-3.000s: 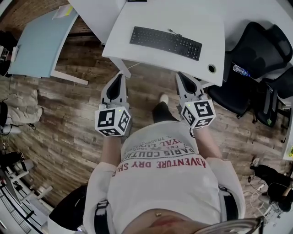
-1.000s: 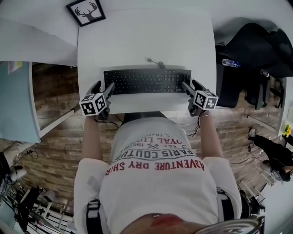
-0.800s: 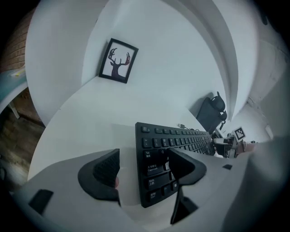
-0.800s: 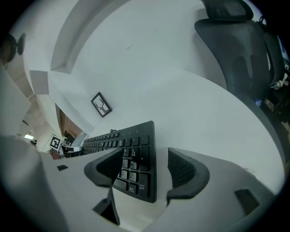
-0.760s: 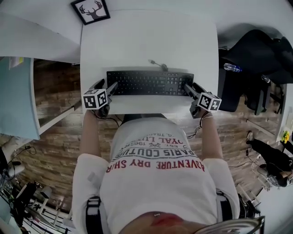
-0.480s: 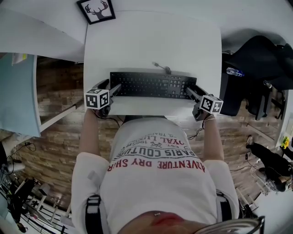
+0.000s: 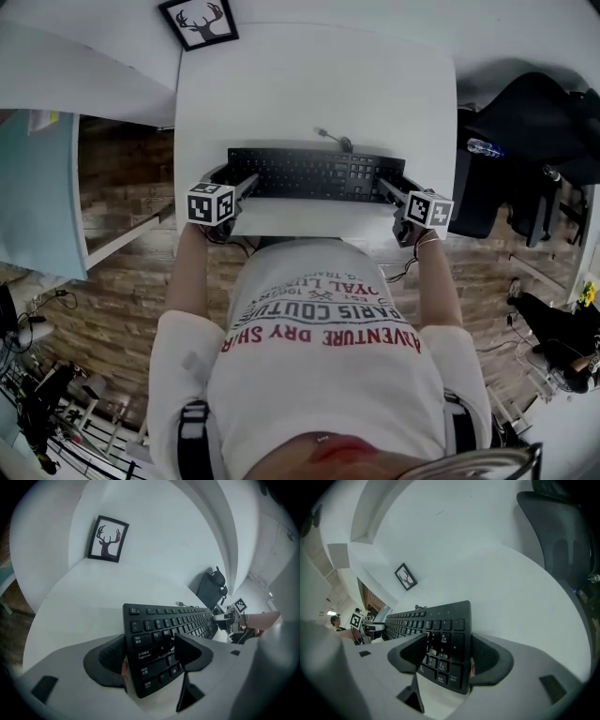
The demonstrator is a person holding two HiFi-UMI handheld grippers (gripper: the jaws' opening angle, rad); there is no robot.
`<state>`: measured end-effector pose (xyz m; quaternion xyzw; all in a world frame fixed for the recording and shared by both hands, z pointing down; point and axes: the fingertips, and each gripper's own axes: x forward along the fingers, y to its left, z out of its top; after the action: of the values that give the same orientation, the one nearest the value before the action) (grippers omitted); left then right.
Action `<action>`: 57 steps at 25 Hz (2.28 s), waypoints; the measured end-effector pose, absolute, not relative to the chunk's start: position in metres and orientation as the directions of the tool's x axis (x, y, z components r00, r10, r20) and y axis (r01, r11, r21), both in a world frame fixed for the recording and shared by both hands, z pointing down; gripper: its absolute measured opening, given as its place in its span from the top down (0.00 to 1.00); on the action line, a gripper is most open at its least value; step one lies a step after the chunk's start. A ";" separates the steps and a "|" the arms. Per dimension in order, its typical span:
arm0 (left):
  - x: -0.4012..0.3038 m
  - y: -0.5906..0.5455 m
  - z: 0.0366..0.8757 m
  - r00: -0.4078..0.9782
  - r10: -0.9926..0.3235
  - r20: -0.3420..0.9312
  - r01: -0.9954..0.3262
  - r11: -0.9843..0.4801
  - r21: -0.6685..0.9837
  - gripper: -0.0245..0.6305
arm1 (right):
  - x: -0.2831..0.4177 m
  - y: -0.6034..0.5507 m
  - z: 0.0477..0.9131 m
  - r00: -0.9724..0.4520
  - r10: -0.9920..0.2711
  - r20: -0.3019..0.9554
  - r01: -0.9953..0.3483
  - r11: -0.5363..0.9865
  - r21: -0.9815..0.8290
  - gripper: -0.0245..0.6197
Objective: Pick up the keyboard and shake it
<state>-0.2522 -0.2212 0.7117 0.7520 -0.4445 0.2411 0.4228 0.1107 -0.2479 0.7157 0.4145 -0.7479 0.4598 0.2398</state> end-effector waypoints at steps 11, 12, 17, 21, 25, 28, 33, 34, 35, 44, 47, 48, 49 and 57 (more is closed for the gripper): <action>-0.251 -0.226 0.695 0.465 -0.550 0.694 -0.885 -0.268 0.380 0.45 | 0.113 -0.249 0.700 -0.530 -0.446 0.722 -0.848 0.276 -0.452 0.50; -0.251 -0.231 0.688 0.468 -0.571 0.674 -0.883 -0.280 0.376 0.45 | 0.112 -0.253 0.692 -0.527 -0.471 0.707 -0.850 0.297 -0.436 0.50; -0.250 -0.262 0.632 0.470 -0.689 0.552 -0.881 -0.325 0.344 0.46 | 0.114 -0.284 0.632 -0.528 -0.586 0.614 -0.848 0.401 -0.346 0.50; -0.253 -0.298 0.577 0.470 -0.750 0.466 -0.882 -0.384 0.273 0.46 | 0.113 -0.309 0.582 -0.530 -0.639 0.557 -0.839 0.492 -0.234 0.51; -0.253 -0.314 0.518 0.477 -0.798 0.369 -0.879 -0.433 0.202 0.46 | 0.112 -0.319 0.531 -0.540 -0.696 0.474 -0.831 0.530 -0.169 0.51; -0.251 -0.321 0.471 0.474 -0.840 0.263 -0.880 -0.457 0.127 0.46 | 0.114 -0.326 0.493 -0.535 -0.740 0.407 -0.832 0.546 -0.100 0.51; -0.249 -0.324 0.414 0.463 -0.879 0.112 -0.886 -0.463 0.027 0.46 | 0.116 -0.332 0.441 -0.537 -0.794 0.284 -0.823 0.567 0.027 0.51; -0.248 -0.323 0.408 0.463 -0.881 0.094 -0.886 -0.463 0.019 0.46 | 0.117 -0.332 0.433 -0.540 -0.800 0.262 -0.821 0.570 0.047 0.51; -0.247 -0.322 0.402 0.464 -0.883 0.073 -0.885 -0.465 0.009 0.46 | 0.118 -0.331 0.425 -0.541 -0.807 0.237 -0.819 0.570 0.070 0.51; -0.230 -0.297 0.339 0.526 -0.842 -0.122 -0.849 -0.510 -0.137 0.46 | 0.134 -0.323 0.377 -0.490 -0.871 0.013 -0.849 0.481 0.220 0.51; -0.218 -0.284 0.330 0.560 -0.819 -0.128 -0.819 -0.522 -0.240 0.46 | 0.144 -0.319 0.367 -0.452 -0.891 -0.051 -0.870 0.427 0.248 0.51; -0.214 -0.281 0.330 0.567 -0.814 -0.125 -0.810 -0.523 -0.267 0.46 | 0.146 -0.318 0.363 -0.439 -0.896 -0.070 -0.875 0.409 0.260 0.51; -0.211 -0.278 0.330 0.570 -0.812 -0.124 -0.805 -0.522 -0.281 0.46 | 0.148 -0.316 0.360 -0.428 -0.899 -0.087 -0.879 0.392 0.273 0.51; -0.214 -0.267 0.333 0.540 -0.824 -0.170 -0.831 -0.490 -0.262 0.46 | 0.142 -0.301 0.343 -0.410 -0.895 -0.174 -0.874 0.332 0.355 0.52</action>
<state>-0.2143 -0.2673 0.3327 0.8631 -0.4796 -0.0108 -0.1580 0.1421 -0.3012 0.3434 0.5424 -0.8155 -0.2002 0.0264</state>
